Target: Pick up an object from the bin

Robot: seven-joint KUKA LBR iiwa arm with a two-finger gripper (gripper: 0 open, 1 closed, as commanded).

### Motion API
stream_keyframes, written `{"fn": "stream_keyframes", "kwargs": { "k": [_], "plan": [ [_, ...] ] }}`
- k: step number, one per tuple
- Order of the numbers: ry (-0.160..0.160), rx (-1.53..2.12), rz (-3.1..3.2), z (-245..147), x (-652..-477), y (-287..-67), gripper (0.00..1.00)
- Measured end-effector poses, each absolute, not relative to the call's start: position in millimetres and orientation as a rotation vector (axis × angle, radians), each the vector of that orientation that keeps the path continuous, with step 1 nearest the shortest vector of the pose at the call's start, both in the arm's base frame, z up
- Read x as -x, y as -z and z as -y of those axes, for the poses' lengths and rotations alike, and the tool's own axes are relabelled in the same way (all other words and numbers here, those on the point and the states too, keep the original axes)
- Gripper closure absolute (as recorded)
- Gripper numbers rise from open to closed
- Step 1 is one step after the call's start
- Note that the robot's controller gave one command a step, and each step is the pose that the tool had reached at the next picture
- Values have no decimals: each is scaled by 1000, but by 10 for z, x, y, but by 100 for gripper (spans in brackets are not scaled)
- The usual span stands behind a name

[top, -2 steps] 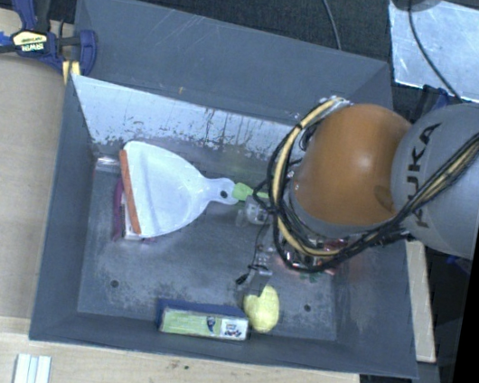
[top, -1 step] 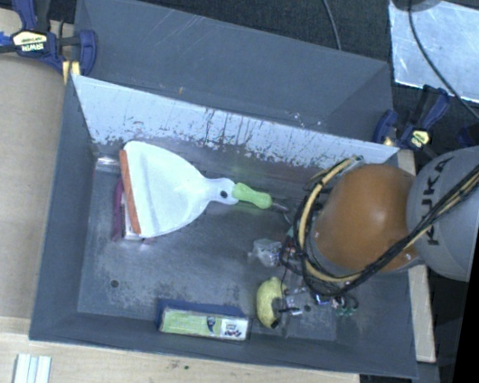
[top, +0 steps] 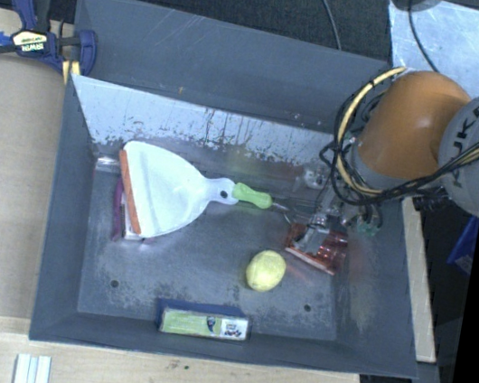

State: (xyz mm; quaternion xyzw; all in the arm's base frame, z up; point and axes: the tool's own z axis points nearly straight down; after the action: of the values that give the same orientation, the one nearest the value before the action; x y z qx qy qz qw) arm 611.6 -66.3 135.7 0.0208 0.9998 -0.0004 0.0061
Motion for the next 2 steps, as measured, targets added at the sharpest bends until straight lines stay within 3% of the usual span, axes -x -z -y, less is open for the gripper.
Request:
{"fn": "stream_keyframes", "kwargs": {
  "k": [1, 2],
  "plan": [
    [-9, 886, -3029, 456, -5171, -1015, 0],
    [-2, 23, -3133, 1028, -5911, -777, 0]
  ]
}}
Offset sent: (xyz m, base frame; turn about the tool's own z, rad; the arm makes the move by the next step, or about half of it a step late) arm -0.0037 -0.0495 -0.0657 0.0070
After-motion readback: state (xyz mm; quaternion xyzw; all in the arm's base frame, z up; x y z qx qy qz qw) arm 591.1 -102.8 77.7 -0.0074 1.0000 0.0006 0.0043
